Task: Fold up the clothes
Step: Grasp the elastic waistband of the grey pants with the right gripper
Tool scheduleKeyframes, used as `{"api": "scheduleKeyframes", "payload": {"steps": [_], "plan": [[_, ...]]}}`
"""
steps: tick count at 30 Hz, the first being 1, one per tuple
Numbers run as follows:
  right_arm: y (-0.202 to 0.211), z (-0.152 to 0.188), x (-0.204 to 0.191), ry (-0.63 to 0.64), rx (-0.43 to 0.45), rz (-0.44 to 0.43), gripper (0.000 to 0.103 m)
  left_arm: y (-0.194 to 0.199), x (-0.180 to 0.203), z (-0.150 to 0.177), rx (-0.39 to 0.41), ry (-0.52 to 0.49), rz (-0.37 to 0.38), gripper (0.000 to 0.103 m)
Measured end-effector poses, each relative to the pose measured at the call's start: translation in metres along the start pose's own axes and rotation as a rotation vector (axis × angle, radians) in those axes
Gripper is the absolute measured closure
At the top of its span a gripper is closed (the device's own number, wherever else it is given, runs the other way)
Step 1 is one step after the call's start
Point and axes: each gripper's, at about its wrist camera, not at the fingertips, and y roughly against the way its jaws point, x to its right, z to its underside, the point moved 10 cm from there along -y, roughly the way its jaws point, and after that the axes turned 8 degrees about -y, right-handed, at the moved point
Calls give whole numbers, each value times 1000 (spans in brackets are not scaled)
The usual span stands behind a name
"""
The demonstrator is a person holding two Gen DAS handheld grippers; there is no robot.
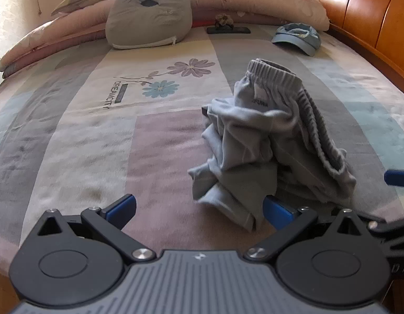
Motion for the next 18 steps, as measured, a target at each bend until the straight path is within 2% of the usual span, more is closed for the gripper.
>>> {"api": "scheduleKeyframes", "payload": {"steps": [18], "plan": [[-17, -18, 12, -47, -97, 38, 0, -23, 6, -49, -54, -74, 55, 1]]}}
